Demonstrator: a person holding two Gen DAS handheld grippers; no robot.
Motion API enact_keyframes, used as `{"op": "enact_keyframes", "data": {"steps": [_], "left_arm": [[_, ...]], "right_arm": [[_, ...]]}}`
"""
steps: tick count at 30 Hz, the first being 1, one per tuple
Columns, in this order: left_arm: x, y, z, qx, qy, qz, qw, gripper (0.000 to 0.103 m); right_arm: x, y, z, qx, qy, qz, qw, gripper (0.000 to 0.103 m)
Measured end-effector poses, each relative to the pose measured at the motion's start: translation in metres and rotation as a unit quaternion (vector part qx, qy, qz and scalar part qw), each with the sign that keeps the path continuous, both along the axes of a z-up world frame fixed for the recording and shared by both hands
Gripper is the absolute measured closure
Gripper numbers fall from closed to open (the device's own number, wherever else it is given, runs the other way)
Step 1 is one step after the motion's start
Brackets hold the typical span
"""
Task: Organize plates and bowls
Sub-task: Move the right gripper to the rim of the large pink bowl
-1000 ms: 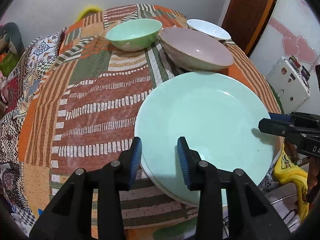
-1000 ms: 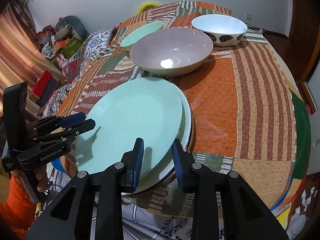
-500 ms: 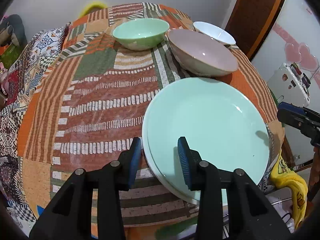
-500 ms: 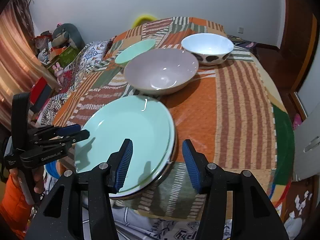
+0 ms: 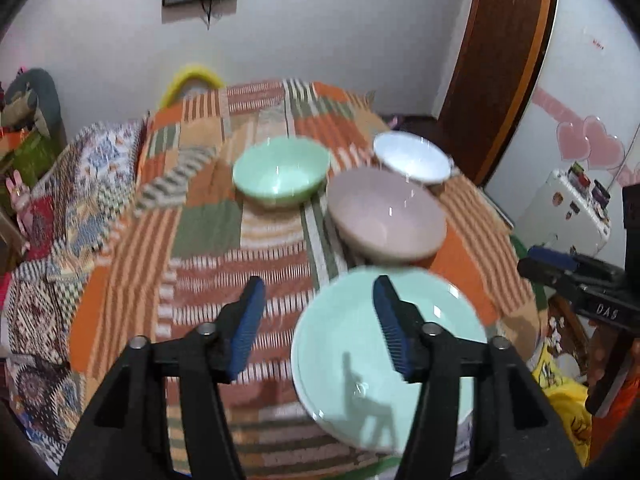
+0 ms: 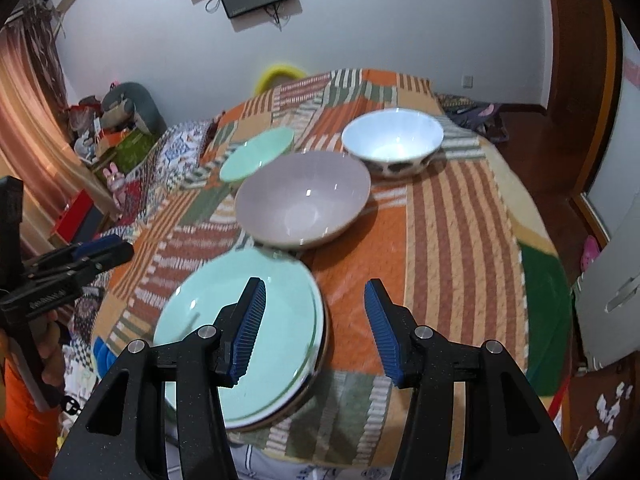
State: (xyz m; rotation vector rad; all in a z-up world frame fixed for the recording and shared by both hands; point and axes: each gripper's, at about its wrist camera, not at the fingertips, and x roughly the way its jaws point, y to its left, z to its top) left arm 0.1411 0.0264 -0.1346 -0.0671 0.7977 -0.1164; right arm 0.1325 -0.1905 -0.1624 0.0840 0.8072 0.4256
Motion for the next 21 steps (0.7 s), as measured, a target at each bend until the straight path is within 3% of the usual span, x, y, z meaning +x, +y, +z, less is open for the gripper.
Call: {"op": "enact_keyframes", "data": {"steps": [5, 8, 21], "left_arm": [[0.029, -0.003, 0.015, 0.0, -0.013, 0.015, 0.9998, 0.032], [0.049, -0.005, 0.013, 0.002, -0.01, 0.021, 0.9997, 0.031], [0.13, -0.019, -0.037, 0.01, 0.039, 0.011, 0.9991, 0.031]], "right_arm": [[0.014, -0.004, 0.011, 0.012, -0.021, -0.008, 1.0, 0.054], [0.025, -0.005, 0.014, 0.018, -0.03, -0.012, 0.999, 0.05], [0.088, -0.004, -0.012, 0.028, 0.002, -0.03, 0.999, 0.049]]}}
